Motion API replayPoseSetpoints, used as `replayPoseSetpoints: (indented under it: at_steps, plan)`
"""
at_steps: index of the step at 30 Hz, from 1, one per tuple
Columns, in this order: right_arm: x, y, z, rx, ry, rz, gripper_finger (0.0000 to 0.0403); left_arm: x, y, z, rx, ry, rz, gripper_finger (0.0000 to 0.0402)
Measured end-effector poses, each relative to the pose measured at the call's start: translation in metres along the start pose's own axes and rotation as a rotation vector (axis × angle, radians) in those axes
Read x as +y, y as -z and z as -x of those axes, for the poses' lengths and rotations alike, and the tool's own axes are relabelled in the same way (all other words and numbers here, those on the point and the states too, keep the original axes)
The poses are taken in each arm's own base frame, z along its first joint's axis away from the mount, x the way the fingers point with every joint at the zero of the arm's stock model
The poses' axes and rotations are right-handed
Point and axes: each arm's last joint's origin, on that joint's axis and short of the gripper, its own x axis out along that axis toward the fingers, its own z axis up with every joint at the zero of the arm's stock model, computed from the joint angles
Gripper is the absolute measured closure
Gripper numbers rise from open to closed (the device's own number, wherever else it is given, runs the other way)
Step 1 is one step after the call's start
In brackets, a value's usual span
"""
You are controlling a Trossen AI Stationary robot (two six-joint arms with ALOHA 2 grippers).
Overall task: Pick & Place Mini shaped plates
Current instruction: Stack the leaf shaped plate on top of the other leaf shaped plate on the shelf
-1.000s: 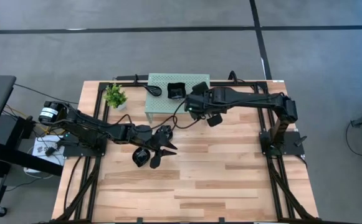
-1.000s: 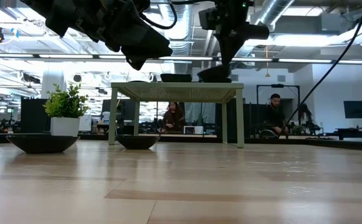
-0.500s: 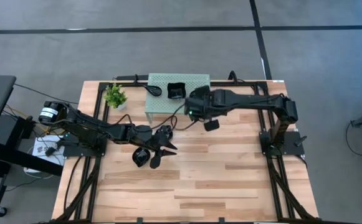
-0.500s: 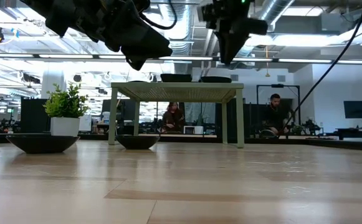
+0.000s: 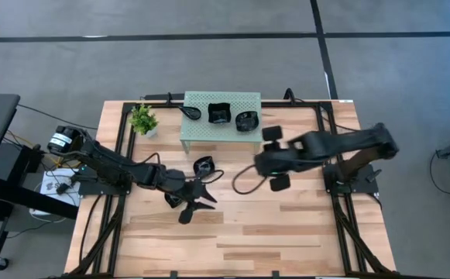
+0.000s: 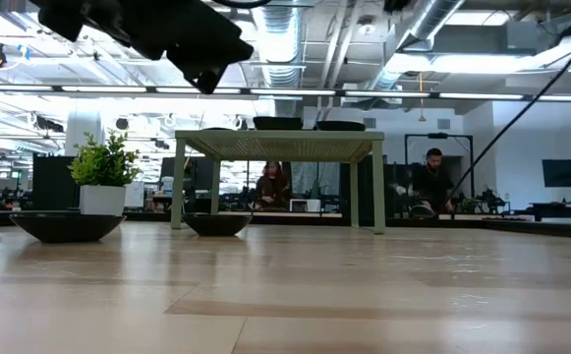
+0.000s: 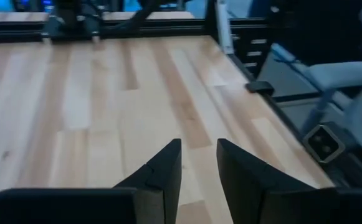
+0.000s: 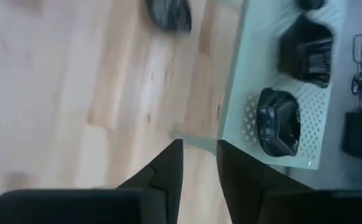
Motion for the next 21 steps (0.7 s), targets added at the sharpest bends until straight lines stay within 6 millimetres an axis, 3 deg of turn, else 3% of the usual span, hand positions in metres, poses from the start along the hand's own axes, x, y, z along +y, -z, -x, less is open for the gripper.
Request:
replayPoseSetpoints:
  at_steps: [4, 7, 16, 21]
  plan:
    - [0.011, 0.016, 0.018, -0.198, -0.019, -0.132, 0.0311, 0.002, 0.005, 0.000, 0.051, -0.079, -0.001, 0.0298]
    - [0.032, 0.026, 0.006, -0.324, -0.043, -0.147, 0.0311, 0.009, 0.016, 0.002, 0.158, -0.181, 0.037, 0.0298]
    - [0.101, 0.048, -0.090, -0.521, -0.035, 0.010, 0.0311, 0.039, 0.053, 0.014, 0.270, -0.457, 0.221, 0.0298]
    - [0.103, 0.047, -0.124, -0.502, 0.017, 0.055, 0.0311, 0.048, 0.072, 0.021, 0.273, -0.512, 0.250, 0.0298]
